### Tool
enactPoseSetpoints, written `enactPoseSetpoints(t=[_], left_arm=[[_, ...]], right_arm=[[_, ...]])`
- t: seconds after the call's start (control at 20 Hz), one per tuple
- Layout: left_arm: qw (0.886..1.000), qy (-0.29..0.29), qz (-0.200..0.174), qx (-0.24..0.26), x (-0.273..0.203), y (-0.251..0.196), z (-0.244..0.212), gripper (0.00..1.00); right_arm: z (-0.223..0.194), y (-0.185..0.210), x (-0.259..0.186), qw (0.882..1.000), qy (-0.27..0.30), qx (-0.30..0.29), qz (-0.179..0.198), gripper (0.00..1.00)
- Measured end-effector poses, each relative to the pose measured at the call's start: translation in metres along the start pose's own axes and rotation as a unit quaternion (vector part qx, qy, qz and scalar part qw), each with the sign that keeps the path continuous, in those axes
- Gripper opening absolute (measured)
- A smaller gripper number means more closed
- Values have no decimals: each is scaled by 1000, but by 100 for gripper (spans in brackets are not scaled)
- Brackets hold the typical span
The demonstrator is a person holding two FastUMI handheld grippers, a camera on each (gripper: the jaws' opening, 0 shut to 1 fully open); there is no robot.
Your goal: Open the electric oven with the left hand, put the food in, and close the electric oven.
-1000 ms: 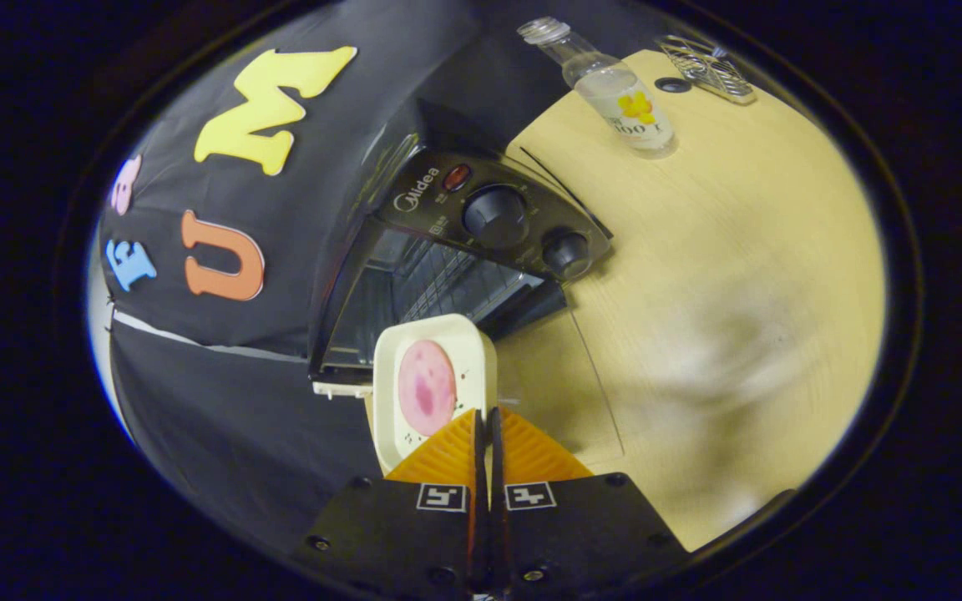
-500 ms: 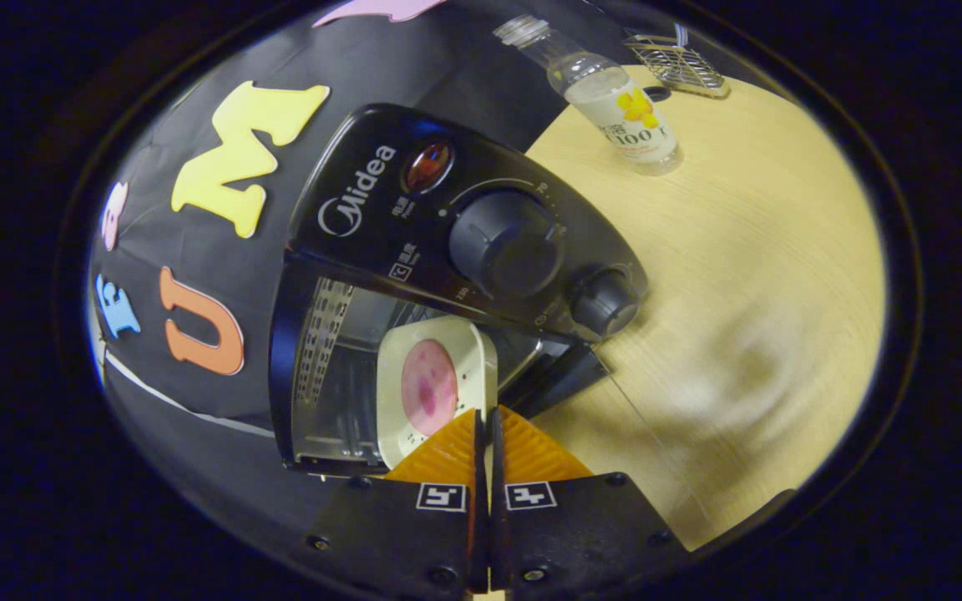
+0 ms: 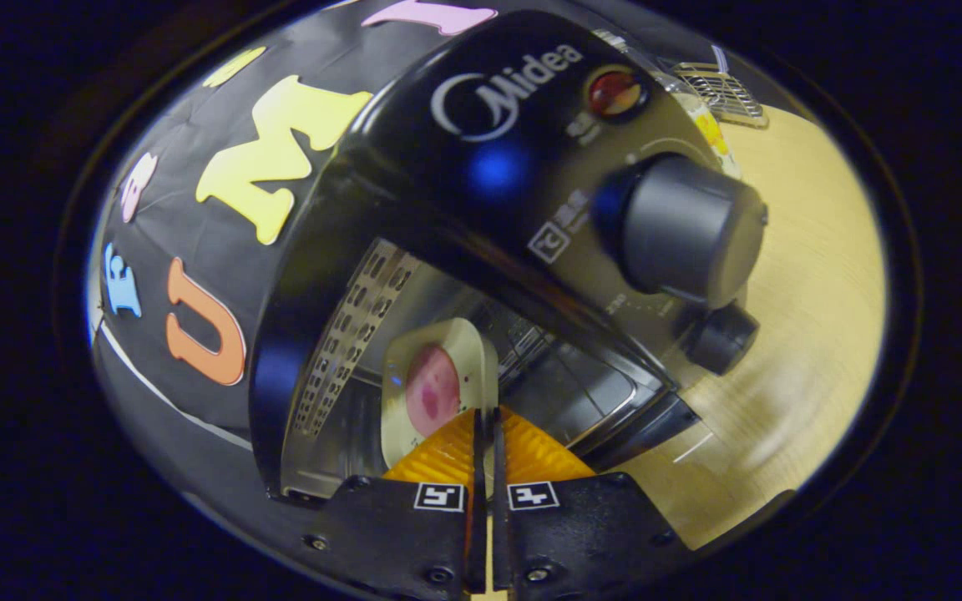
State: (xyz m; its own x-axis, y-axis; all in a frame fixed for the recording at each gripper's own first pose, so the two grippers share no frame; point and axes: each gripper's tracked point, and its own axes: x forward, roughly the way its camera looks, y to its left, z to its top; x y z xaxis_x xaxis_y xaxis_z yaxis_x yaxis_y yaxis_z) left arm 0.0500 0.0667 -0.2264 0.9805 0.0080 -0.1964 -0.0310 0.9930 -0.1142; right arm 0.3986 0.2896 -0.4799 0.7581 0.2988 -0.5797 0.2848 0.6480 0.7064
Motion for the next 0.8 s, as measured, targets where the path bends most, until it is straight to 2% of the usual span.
enactPoseSetpoints(t=[0.05, 0.15, 0.4, 0.55, 0.6, 0.65, 0.7, 0.8], left_arm=[[1000, -1, 1, -1, 3, 2, -3, 94], [1000, 0, 4, -1, 4, 5, -6, 95], [1000, 4, 17, -4, 3, 17, -10, 95], [1000, 4, 17, -8, 1, 18, -9, 95], [1000, 3, 20, -5, 0, 20, -9, 95], [1000, 2, 24, 1, -2, 23, -9, 95], [1000, 0, 30, 5, -4, 26, -7, 95], [999, -2, 35, 7, -7, 27, -6, 95]], right_arm=[[0, 1, 2, 1000, -8, -1, -3, 3], [2, 2, 5, 999, -28, -17, -11, 7], [8, 8, 2, 996, -69, -62, -4, 8], [3, 1, -11, 995, -64, -77, 6, 11], [3, -1, -18, 994, -65, -87, 7, 6], [2, -1, -25, 993, -66, -97, 11, 13], [1, -2, -33, 992, -67, -105, 13, 10], [-2, -5, -51, 990, -72, -122, 20, 14]])
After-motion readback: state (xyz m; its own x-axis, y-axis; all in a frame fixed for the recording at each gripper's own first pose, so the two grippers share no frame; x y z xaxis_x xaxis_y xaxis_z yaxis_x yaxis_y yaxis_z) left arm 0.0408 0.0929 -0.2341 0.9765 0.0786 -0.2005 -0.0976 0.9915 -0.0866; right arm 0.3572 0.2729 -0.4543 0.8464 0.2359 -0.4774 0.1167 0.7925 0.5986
